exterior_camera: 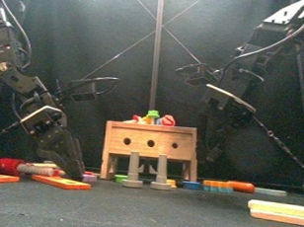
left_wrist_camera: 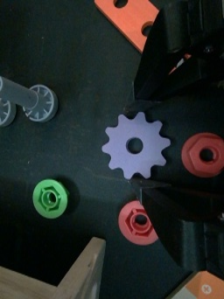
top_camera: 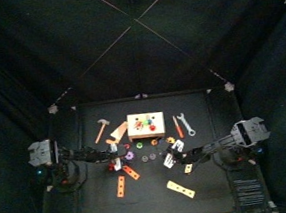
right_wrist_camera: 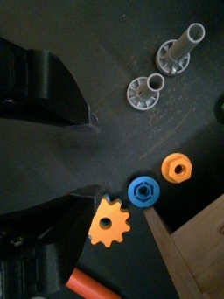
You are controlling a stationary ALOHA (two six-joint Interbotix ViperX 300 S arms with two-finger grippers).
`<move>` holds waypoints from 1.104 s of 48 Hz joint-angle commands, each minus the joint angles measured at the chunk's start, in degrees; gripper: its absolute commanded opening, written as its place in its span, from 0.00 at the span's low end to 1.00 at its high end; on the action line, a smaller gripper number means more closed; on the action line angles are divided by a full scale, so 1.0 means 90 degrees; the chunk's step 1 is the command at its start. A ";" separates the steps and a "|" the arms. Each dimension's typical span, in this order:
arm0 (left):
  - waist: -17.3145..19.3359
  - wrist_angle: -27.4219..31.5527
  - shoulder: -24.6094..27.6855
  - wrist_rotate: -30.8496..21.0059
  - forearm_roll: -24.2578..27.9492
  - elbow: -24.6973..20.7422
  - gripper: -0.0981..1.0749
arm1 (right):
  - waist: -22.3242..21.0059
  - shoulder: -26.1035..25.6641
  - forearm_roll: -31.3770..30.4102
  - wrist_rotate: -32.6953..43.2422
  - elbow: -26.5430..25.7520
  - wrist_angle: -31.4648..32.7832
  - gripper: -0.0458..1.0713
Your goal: Grab purple gear
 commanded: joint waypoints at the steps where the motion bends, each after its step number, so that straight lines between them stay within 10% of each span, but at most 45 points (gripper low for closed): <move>1: -0.0029 0.0010 -0.0068 -0.0010 0.0010 -0.0029 0.84 | -0.0010 -0.0107 -0.0010 0.0010 -0.0049 0.0000 0.81; 53: -0.0039 -0.0039 -0.1182 -0.0020 0.0068 0.0146 0.68 | 0.0127 -0.0107 0.0029 0.0000 -0.0098 0.0381 0.81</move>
